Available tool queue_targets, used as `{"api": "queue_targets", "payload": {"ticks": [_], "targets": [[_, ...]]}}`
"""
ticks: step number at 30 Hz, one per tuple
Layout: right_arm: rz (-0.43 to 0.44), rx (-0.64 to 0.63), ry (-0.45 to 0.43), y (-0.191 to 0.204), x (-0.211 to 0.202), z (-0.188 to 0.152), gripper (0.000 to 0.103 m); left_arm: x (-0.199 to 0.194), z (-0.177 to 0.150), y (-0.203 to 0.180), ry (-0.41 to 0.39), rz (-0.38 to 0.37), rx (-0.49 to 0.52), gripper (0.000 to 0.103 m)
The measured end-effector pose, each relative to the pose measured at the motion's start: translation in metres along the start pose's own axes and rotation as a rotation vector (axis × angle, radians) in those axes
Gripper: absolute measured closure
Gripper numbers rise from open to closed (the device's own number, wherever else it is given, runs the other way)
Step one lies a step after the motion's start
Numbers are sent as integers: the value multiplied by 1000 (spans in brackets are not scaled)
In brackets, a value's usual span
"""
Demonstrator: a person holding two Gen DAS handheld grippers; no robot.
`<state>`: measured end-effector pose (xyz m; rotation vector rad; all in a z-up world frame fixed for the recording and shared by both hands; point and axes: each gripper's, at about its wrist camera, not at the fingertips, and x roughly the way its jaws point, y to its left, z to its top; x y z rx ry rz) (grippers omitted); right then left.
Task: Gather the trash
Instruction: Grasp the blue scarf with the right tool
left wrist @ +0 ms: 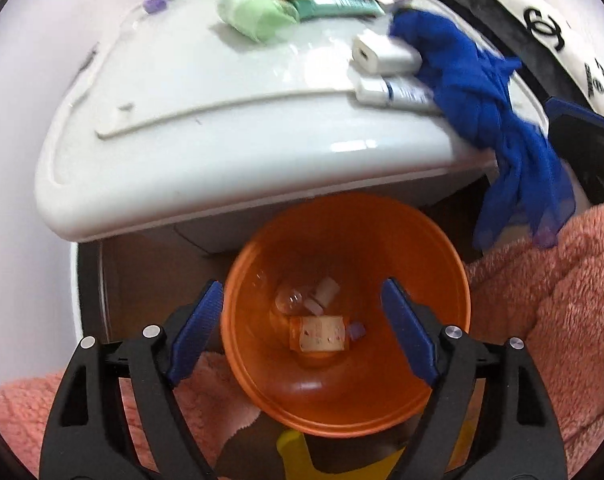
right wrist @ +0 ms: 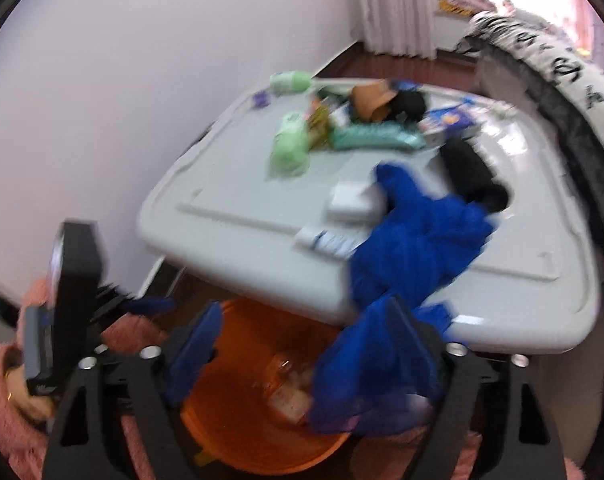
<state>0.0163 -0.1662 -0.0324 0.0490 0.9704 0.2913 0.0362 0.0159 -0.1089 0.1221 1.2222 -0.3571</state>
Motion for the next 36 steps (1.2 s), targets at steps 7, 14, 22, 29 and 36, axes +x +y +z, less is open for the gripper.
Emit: {"api": "queue_targets", "payload": {"ticks": [7,14,22,29,36], "targets": [[-180,82,32,-44,42,31,7,-13,7,4,-51,-14,-45,24],[-115,220,141,-78,89,35,39,-10,7,5,-51,-20,-64,24],[-82,305,-4,-88,33,39,58,-7,28,-10,-68,-38,-28,24],[-87,308,-197,-99,-45,50,58,11,92,-37,-89,-120,-55,24],[-34,306,-253,-105,-78,44,57,45,156,-77,-67,-35,38,24]]}}
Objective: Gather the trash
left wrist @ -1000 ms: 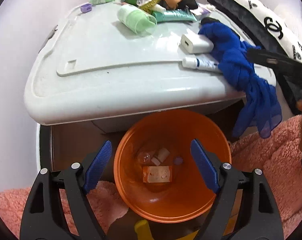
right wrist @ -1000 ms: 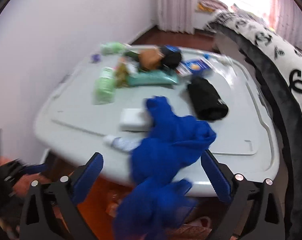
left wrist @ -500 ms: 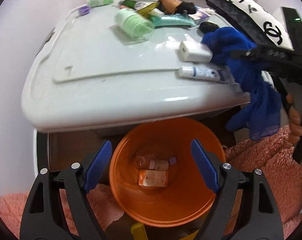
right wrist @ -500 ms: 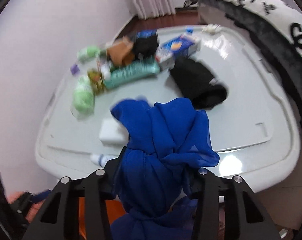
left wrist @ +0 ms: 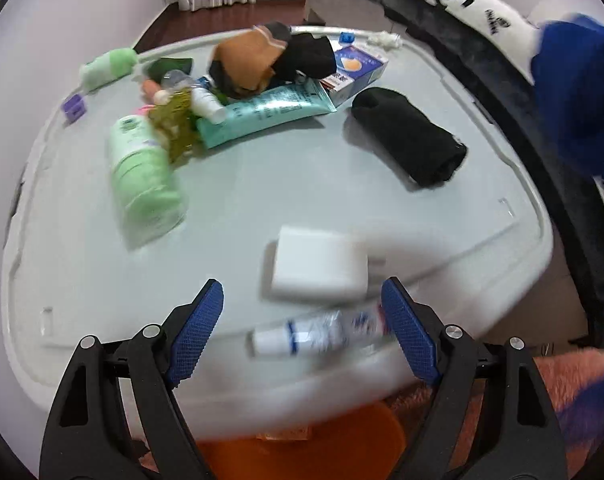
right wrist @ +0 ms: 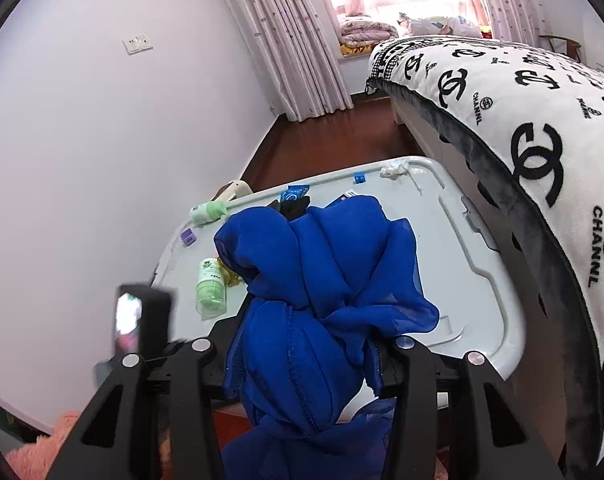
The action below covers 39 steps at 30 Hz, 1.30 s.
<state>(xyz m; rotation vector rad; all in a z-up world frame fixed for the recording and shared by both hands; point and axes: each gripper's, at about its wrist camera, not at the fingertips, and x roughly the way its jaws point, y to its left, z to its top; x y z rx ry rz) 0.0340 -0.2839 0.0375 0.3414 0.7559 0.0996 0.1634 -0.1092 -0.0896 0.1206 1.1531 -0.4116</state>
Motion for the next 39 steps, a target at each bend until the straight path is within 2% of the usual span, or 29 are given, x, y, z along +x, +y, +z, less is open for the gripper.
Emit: {"api": "queue_targets", "payload": {"ticks": [3,5,6,7,8,15,16,19,21,24,27,32,36,39], "targets": [[16,11,16,-6,3,-2,57,17,9,-5,46,16,8,23],[16,13,25,-8,6,-5,57,25,13,-4,58,0,-13,23],[16,14,30,-9,8,-5,57,26,14,-3,57,-6,-21,24],[15,17,33,-11,10,-6,57,27,15,-2,56,-27,-29,33],[17,20,36,-11,12,-7,57,26,15,-2,50,-41,-33,36],[25,16,33,-7,11,-10,57,20,15,2,41,-52,-36,38],[24,13,31,-6,10,-10,57,15,15,5,31,-53,-44,49],[22,2,29,-4,10,-8,57,7,16,12,23,-82,-59,49],[25,10,36,-1,13,-8,57,5,16,14,17,-42,-50,49],[26,6,37,3,13,-9,57,1,14,26,27,-93,-111,49],[31,-12,46,9,10,-11,57,-14,6,34,9,-88,-105,49],[69,-68,97,28,6,-25,57,-57,-30,43,6,-63,-83,49],[106,-158,208,53,11,-57,57,-77,-80,49,73,-34,-57,49],[131,-199,339,68,27,-90,57,-77,-119,60,145,-24,-87,49]]}}
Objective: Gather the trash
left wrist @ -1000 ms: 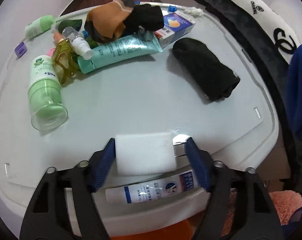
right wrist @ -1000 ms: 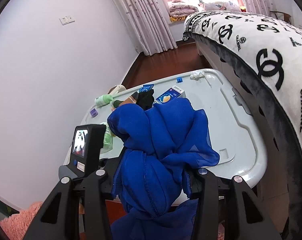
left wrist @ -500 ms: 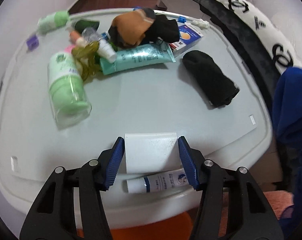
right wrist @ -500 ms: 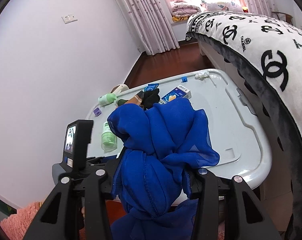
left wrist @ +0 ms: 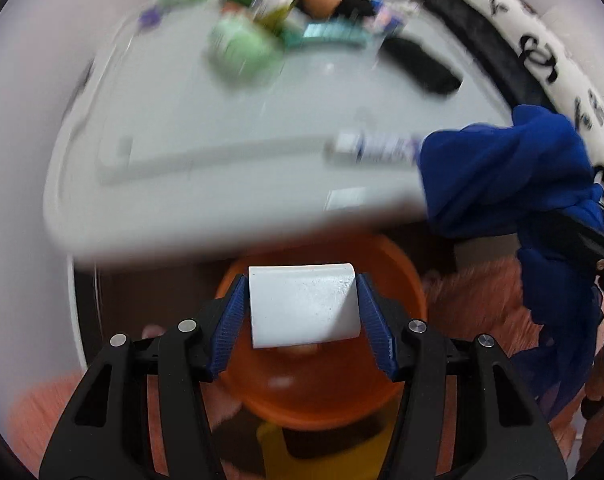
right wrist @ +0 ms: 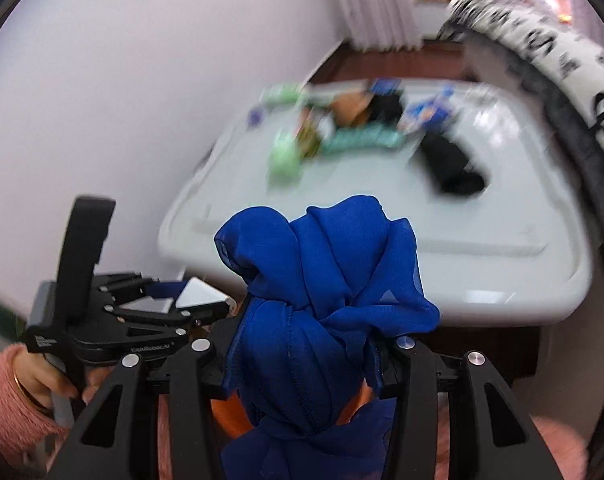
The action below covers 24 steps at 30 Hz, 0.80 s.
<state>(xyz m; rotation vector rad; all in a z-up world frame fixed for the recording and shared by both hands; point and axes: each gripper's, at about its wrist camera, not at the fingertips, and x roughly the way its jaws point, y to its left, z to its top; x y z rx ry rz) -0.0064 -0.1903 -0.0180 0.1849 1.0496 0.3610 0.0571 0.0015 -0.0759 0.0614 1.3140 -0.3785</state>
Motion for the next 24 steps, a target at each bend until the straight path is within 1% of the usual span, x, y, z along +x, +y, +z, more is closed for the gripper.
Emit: {"api": "queue_targets", "payload": {"ticks": [2,4,6,9,10,11,12,13,14,15,20,24], "targets": [[-3,-17,59,7,17,-13,57,15,-18,6,51,7,-11,49],[-29,-25,134,11,41,-26,57,33,-32,9,102,16,-14,49],[-29,-10,203,11,63,-37,57,51,-40,11,150,6,-26,49],[-59,19,283,6,92,-47,56,83,-50,13,233,28,-29,49],[-62,28,292,4,97,-48,53,96,-52,15,273,18,-39,48],[-72,33,302,3,104,-48,49,103,-54,17,293,24,-56,48],[-89,42,310,1,109,-47,40,106,-55,20,301,36,-75,46],[-96,46,311,1,112,-47,35,108,-54,21,300,42,-84,37],[-96,50,308,0,113,-46,34,107,-54,22,295,48,-84,31],[-99,55,305,-1,114,-46,29,106,-53,21,286,58,-81,27],[-107,75,280,-4,109,-46,28,103,-54,18,279,65,-63,27],[-116,86,226,-4,94,-43,28,95,-52,22,254,64,-74,27]]}}
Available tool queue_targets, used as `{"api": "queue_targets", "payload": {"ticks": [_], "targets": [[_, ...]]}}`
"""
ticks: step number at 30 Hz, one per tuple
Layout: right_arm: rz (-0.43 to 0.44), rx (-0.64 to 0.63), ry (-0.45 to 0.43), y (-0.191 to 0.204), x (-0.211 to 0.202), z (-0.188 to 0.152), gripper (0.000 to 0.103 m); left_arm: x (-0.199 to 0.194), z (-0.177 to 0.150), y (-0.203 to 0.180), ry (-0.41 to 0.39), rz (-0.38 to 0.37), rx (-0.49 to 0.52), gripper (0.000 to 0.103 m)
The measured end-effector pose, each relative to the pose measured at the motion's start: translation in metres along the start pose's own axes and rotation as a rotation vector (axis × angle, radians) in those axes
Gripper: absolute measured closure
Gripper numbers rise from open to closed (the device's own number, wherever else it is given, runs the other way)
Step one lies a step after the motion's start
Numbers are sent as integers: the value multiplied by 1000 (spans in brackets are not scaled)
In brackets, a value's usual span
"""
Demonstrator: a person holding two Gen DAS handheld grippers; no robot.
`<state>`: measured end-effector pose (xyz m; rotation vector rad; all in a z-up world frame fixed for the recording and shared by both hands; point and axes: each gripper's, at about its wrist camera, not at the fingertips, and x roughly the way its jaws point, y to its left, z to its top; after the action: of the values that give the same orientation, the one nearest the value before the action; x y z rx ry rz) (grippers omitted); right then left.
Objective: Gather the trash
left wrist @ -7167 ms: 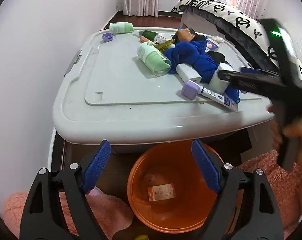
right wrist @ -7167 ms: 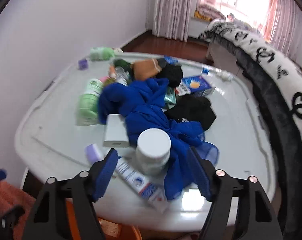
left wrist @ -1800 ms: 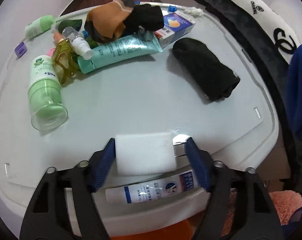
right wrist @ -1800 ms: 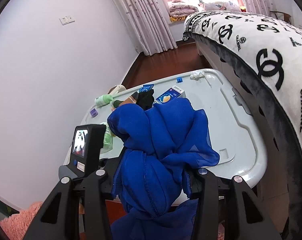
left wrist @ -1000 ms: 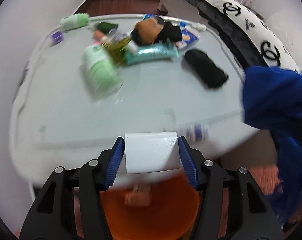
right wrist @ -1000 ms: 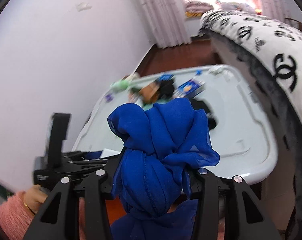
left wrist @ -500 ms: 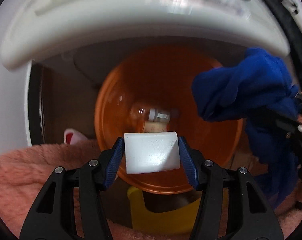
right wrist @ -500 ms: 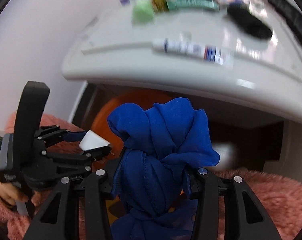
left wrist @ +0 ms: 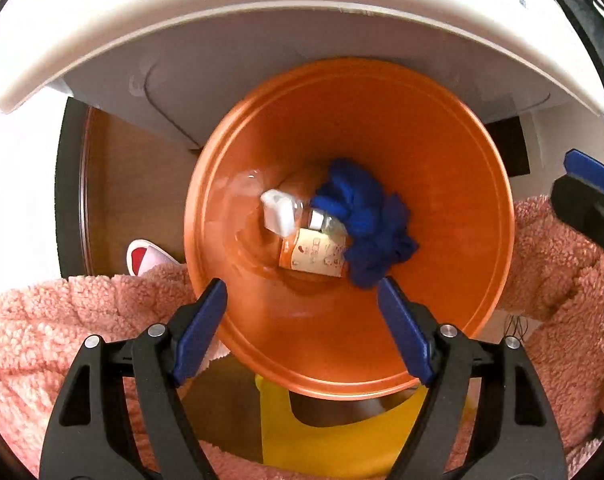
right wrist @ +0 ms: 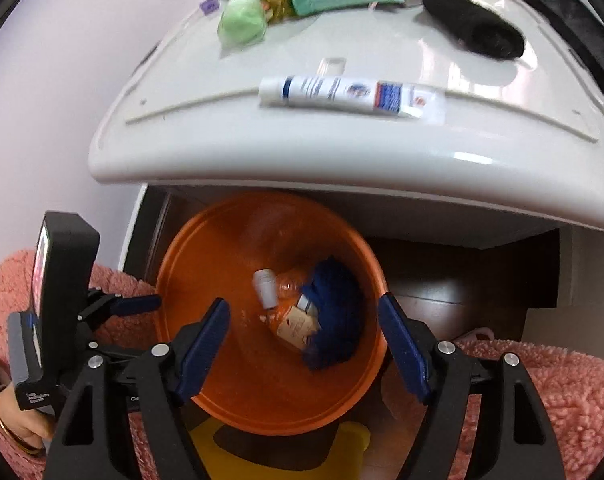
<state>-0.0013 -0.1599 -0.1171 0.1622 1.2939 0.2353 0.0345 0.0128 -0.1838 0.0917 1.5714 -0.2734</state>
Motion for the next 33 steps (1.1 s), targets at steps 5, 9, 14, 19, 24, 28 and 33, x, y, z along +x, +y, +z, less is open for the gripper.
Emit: {"api": "queue_targets", "payload": {"ticks": [5,9,14,19,24,28,33], "targets": [[-37,-42,-84,0,-21,14,28,-9,-2,5,-50,10,-7,27],[-37,-94,-156,-1,-36,33,27,-20,-3,5,-92,15,-7,27],[-94,-256,-188,8,-35,69,25,-33,-4,1,-150,47,7,27],[-180,-376,-167,26,-4,97,25,-42,-3,0,-191,58,13,27],[-186,-407,-111,28,23,116,31,-40,-1,9,-191,36,-14,27],[-160,-410,-69,20,32,126,36,-49,1,15,-220,2,-32,27],[-185,-432,-69,12,21,123,60,-67,5,14,-292,-5,-32,27]]}}
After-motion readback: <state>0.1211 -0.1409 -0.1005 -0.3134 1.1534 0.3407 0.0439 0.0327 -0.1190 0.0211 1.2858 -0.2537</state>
